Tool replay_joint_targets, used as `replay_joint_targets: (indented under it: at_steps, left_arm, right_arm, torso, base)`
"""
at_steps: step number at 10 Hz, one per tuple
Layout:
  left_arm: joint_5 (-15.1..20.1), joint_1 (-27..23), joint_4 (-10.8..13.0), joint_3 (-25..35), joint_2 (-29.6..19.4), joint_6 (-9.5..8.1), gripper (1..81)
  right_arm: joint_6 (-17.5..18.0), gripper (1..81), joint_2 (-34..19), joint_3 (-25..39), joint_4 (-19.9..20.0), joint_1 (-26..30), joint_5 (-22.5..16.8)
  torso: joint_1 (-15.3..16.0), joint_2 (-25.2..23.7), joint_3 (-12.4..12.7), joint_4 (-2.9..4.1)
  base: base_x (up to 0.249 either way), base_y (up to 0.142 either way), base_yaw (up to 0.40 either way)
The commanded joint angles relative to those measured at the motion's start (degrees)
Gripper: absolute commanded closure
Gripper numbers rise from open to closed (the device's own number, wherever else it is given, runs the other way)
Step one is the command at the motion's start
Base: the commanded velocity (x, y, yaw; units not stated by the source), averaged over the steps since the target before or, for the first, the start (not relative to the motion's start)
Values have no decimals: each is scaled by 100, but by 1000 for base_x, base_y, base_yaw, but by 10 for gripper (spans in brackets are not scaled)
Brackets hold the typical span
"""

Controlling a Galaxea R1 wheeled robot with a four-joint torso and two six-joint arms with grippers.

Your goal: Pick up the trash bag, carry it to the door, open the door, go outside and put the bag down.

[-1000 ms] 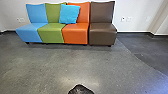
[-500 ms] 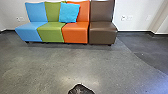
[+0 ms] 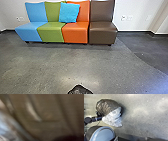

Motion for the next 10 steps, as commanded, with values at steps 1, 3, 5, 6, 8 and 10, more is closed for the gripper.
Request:
replay_joint_targets:
  at_steps: [1,3,5,6,8,10]
  left_arm:
    - [302,-350,152,-69,-54,-33,811]
    - [302,-314,161,-69,-81,-7,811]
    - [319,-288,178,-60,-89,1,811]
    - [328,-270,284,-25,-90,54,811]
    - [372,-201,398,80,-116,81,811]
    - [381,-86,574,369,-299,81,811]
  right_arm:
    - [18,10,-284,125,117,397,-347]
    - [18,10,-231,108,117,397,-347]
    - [18,10,-214,99,117,371,-347]
    - [18,10,-205,90,117,345,-347]
    - [9,10,-126,20,108,222,-347]
    - [9,10,-29,-76,56,-24,-294]
  torso:
    - [0,0,0,0]
    - [-369,573,0,0]
    - [-402,627,0,0]
    - [-474,744,0,0]
    - [-712,1137,307,0]
    - [-922,1489,652,0]
  base:
    - [0,0,0]
    - [0,0,0]
    - [0,0,0]
    - [0,0,0]
    - [0,0,0]
    - [0,0,0]
